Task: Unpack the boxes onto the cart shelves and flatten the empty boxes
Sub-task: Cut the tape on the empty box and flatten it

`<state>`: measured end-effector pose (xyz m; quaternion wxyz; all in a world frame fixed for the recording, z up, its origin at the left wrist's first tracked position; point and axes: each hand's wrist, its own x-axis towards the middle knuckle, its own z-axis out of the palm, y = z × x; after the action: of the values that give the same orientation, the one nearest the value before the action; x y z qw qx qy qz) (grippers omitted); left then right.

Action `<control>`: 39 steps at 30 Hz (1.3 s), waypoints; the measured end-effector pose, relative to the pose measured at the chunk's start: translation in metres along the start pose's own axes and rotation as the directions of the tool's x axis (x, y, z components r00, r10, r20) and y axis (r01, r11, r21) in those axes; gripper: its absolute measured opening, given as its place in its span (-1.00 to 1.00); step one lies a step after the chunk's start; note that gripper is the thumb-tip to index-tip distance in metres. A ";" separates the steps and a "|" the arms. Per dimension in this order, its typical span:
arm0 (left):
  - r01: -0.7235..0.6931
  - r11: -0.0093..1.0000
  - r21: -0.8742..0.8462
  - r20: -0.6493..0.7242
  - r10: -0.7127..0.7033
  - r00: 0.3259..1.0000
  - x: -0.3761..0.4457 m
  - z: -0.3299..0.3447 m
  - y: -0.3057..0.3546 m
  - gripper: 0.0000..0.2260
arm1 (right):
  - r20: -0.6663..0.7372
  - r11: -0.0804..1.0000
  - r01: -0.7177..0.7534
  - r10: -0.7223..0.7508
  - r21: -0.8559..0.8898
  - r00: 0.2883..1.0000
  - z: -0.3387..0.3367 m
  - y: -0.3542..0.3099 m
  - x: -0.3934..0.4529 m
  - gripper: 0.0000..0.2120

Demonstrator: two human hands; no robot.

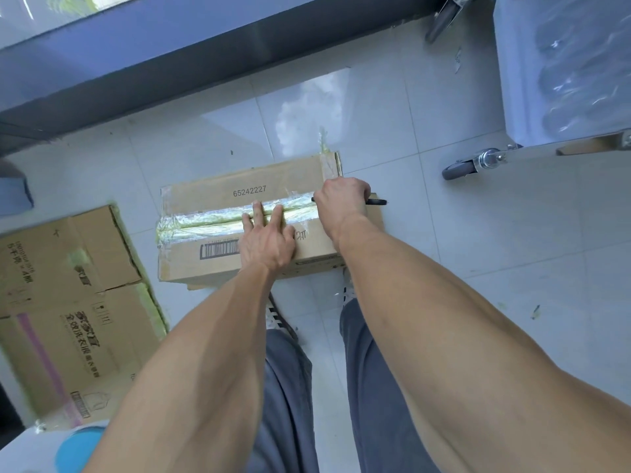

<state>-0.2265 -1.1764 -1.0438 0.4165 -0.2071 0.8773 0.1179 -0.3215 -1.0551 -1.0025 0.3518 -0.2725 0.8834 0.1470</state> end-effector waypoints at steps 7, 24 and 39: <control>0.072 0.943 -0.324 -0.314 -0.179 0.932 -0.011 -0.014 0.014 -0.70 | -0.109 0.681 -0.253 0.441 0.687 0.891 -0.004 -0.005 -0.002 -0.65; 0.239 -0.046 -0.970 0.244 -0.167 0.955 -0.026 -0.058 0.031 -0.87 | 0.236 0.022 -0.432 0.812 0.901 0.534 -0.020 -0.025 -0.012 -0.82; 0.114 0.348 -0.930 0.122 0.001 0.993 -0.010 -0.033 -0.003 -0.78 | 0.024 0.604 -0.384 0.516 0.699 0.856 0.008 -0.059 -0.021 -0.72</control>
<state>-0.2420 -1.1885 -1.0156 0.2716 -0.4313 0.6236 0.5927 -0.2698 -1.0916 -0.9979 0.2964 0.0959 0.9415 -0.1284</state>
